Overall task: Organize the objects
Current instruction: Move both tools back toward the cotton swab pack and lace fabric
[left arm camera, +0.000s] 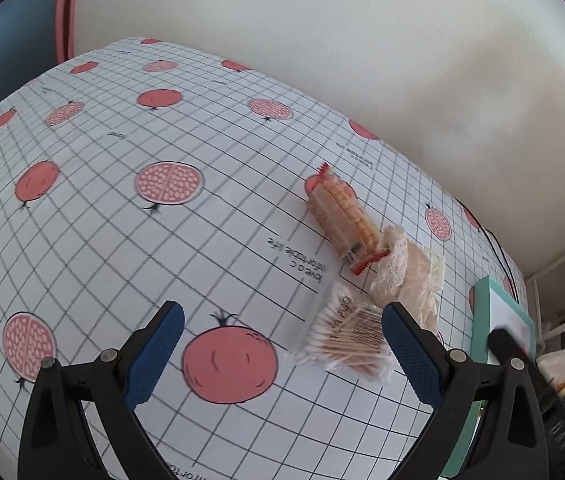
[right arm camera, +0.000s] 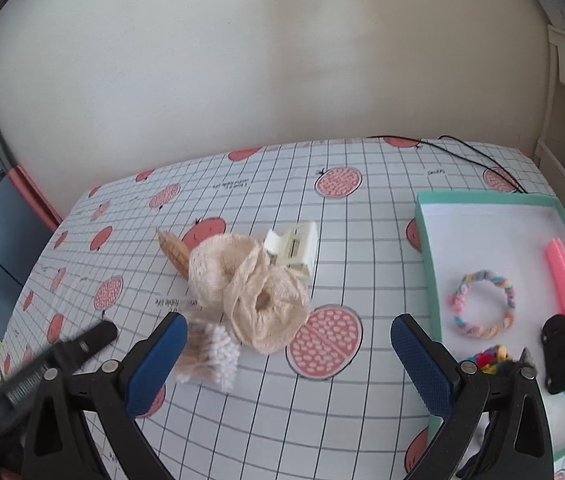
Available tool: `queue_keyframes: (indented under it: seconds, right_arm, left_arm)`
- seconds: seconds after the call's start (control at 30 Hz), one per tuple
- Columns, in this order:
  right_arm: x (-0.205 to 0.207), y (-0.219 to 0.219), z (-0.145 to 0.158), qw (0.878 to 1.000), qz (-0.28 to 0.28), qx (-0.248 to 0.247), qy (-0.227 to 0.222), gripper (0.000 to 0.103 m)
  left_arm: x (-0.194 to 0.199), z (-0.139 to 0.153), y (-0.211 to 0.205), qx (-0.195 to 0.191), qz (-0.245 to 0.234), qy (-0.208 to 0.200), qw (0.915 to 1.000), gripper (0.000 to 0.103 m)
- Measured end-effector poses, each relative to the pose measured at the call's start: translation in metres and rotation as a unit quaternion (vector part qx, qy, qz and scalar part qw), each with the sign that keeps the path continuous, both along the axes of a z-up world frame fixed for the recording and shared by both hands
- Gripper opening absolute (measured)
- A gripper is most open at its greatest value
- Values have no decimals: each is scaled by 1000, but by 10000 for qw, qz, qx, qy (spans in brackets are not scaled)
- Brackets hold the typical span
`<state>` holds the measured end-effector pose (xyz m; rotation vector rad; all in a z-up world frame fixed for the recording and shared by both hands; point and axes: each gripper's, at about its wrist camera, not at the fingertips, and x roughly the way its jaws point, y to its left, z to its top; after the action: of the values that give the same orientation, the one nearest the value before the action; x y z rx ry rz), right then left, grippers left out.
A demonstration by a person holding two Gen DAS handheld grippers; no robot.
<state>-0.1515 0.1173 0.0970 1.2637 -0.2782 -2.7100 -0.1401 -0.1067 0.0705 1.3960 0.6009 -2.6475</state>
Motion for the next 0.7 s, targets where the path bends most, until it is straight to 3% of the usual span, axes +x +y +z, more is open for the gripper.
queue_keyframes:
  seconds: [0.1, 0.23, 0.37, 0.53, 0.7]
  right_arm:
    - [-7, 7, 11, 9999, -79, -91, 21, 103]
    - [-25, 3, 8, 9995, 46, -128, -297, 103]
    - [-38, -7, -3, 9986, 228, 101, -465, 103]
    - [-53, -9, -17, 9972, 277, -88, -694, 102]
    - [-59, -17, -23, 9965, 465, 75, -695, 99]
  left_arm:
    - [-6, -4, 9, -15, -113, 9, 9999, 99]
    - [-14, -10, 17, 95, -199, -73, 9997, 99]
    - [-19, -16, 33, -83, -404, -153, 9990, 99]
    - [-26, -25, 55, -267, -709, -226, 9969, 99]
    - [-34, -39, 66, -464, -772, -391, 9952, 99]
